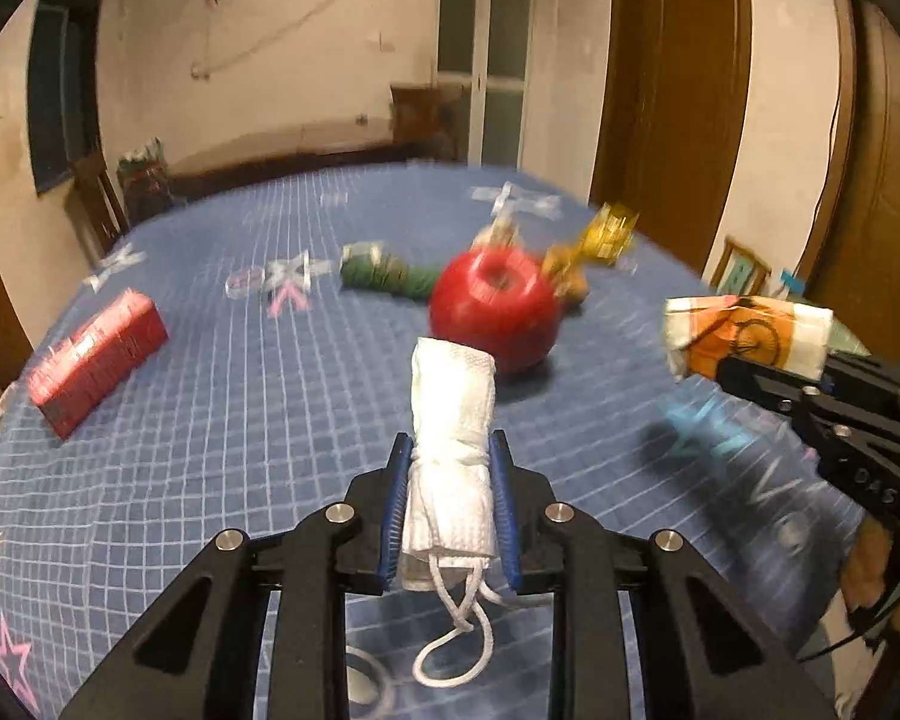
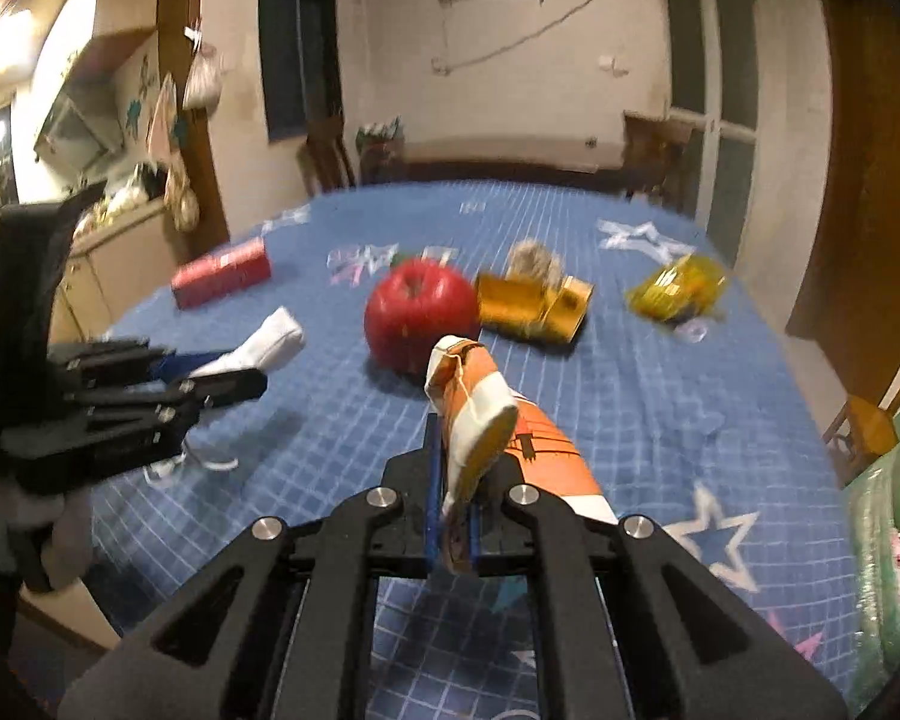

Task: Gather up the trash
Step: 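Grasp the white face mask with the left gripper while the right grasps the orange-white paper cup, then lift the mask and paper cup and carry both over the bin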

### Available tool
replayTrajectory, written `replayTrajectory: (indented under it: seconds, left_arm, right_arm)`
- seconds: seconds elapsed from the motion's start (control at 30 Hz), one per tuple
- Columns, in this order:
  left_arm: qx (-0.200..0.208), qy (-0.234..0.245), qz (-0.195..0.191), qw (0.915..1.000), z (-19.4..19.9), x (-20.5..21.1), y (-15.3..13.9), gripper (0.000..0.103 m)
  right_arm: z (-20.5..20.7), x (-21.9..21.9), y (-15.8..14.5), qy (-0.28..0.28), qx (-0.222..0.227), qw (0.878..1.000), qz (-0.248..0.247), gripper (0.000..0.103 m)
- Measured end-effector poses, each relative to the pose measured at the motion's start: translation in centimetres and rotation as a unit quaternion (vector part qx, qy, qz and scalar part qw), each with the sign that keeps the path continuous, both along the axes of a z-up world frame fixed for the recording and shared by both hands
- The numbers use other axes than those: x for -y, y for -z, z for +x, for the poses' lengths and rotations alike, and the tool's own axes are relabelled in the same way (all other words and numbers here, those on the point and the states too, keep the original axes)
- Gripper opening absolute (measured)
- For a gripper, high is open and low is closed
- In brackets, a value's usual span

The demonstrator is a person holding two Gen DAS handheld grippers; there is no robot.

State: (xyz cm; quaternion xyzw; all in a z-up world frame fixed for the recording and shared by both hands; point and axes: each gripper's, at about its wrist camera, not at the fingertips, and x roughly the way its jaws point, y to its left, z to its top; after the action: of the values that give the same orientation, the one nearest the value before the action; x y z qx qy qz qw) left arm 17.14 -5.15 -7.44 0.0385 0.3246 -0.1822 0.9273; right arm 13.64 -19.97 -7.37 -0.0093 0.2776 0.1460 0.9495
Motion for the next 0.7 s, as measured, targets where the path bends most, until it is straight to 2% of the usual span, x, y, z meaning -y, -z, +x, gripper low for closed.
replayTrajectory:
  seconds: [0.17, 0.3, 0.7]
  left_arm:
    - [0.052, -0.012, -0.037, 0.9979, -2.8, 1.6, -4.0, 0.027]
    - [0.076, -0.025, -0.050, 0.9956, -3.5, 2.8, -6.1, 0.027]
    - [0.115, -0.036, -0.069, 0.9903, -5.8, 4.8, -8.9, 0.027]
  right_arm:
    - [-1.4, 0.5, -3.4, 0.031, 0.058, 0.998, 0.006, 0.005]
    - [-2.4, 0.6, -5.3, 0.054, 0.095, 0.994, -0.006, 0.005]
    - [-3.4, 1.5, -7.0, 0.074, 0.134, 0.988, -0.009, 0.005]
